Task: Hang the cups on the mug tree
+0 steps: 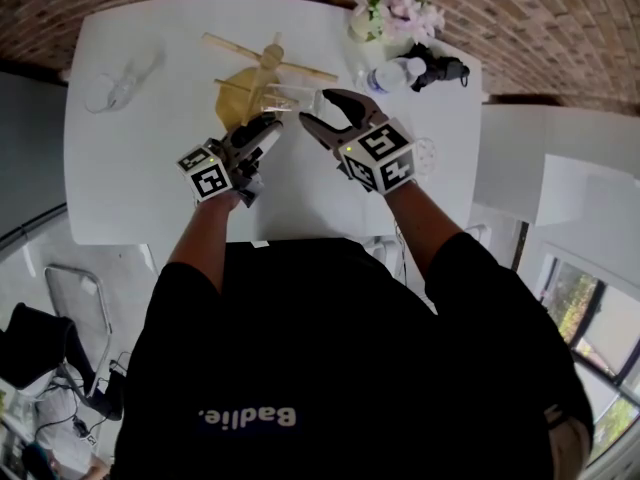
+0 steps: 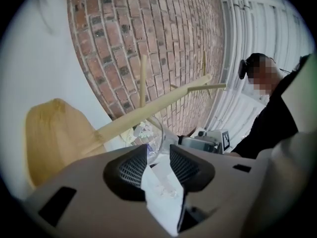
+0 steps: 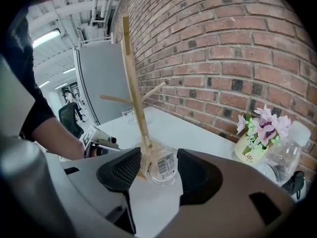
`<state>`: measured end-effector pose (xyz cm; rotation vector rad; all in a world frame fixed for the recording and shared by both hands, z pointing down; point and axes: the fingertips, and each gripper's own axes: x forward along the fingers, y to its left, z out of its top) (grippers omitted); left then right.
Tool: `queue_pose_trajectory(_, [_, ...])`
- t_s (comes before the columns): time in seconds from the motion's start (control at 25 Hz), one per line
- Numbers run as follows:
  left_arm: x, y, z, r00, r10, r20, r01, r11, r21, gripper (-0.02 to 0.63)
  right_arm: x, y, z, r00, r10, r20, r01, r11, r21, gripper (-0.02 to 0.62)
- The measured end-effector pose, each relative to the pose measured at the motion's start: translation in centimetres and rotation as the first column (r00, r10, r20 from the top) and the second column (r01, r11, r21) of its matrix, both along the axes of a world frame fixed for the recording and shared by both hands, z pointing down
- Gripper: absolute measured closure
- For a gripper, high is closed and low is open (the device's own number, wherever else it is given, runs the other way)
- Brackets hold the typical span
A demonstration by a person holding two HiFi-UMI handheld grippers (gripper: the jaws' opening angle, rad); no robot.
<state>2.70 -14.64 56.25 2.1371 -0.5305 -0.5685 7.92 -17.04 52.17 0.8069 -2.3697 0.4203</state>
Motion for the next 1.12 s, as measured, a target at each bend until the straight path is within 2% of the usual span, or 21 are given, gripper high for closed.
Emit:
queue_pose_trajectory(0.2, [-0.1, -0.1, 0.2, 1.000, 0.016, -0.026, -0.017, 1.000, -0.002, 0.462, 0.1, 0.5, -0.3, 0.999, -0.009, -0.039, 0.009, 1.000, -0.006, 0.348])
queue_pose_trajectory(0.4, [-0.5, -0.3, 0.5, 0.999, 0.007, -0.040, -0.008, 1.000, -0.018, 0.446, -0.1, 0.6, -0.3, 0.999, -0.011, -0.031, 0.011, 1.000, 0.015, 0.350])
queue_pose_trajectory(0.56, [-0.7, -0.5, 0.9, 1.000, -0.008, -0.024, 0.007, 0.999, -0.036, 0.432, -0.1, 0.6, -0.1, 1.000, 0.005, -0.003, -0.005, 0.999, 0.036, 0.350])
queue_pose_trajectory(0.72, [-1.1, -0.6, 1.2, 1.000, -0.029, 0.013, 0.029, 0.998, -0.064, 0.416, -0.1, 0.7, 0.0, 1.000, -0.002, -0.015, 0.002, 0.999, 0.034, 0.350])
queue_pose_trajectory(0.92, [-1.7, -0.9, 0.7, 0.999, -0.048, -0.002, 0.048, 0.998, -0.045, 0.414, -0.1, 0.4, 0.0, 1.000, -0.001, -0.002, 0.001, 0.999, 0.039, 0.348])
queue_pose_trajectory(1.12, [-1.6, -0.9, 0.6, 0.999, -0.044, 0.019, 0.044, 0.999, -0.031, 0.403, -0.1, 0.3, 0.0, 1.000, -0.002, -0.003, 0.002, 0.999, 0.043, 0.339])
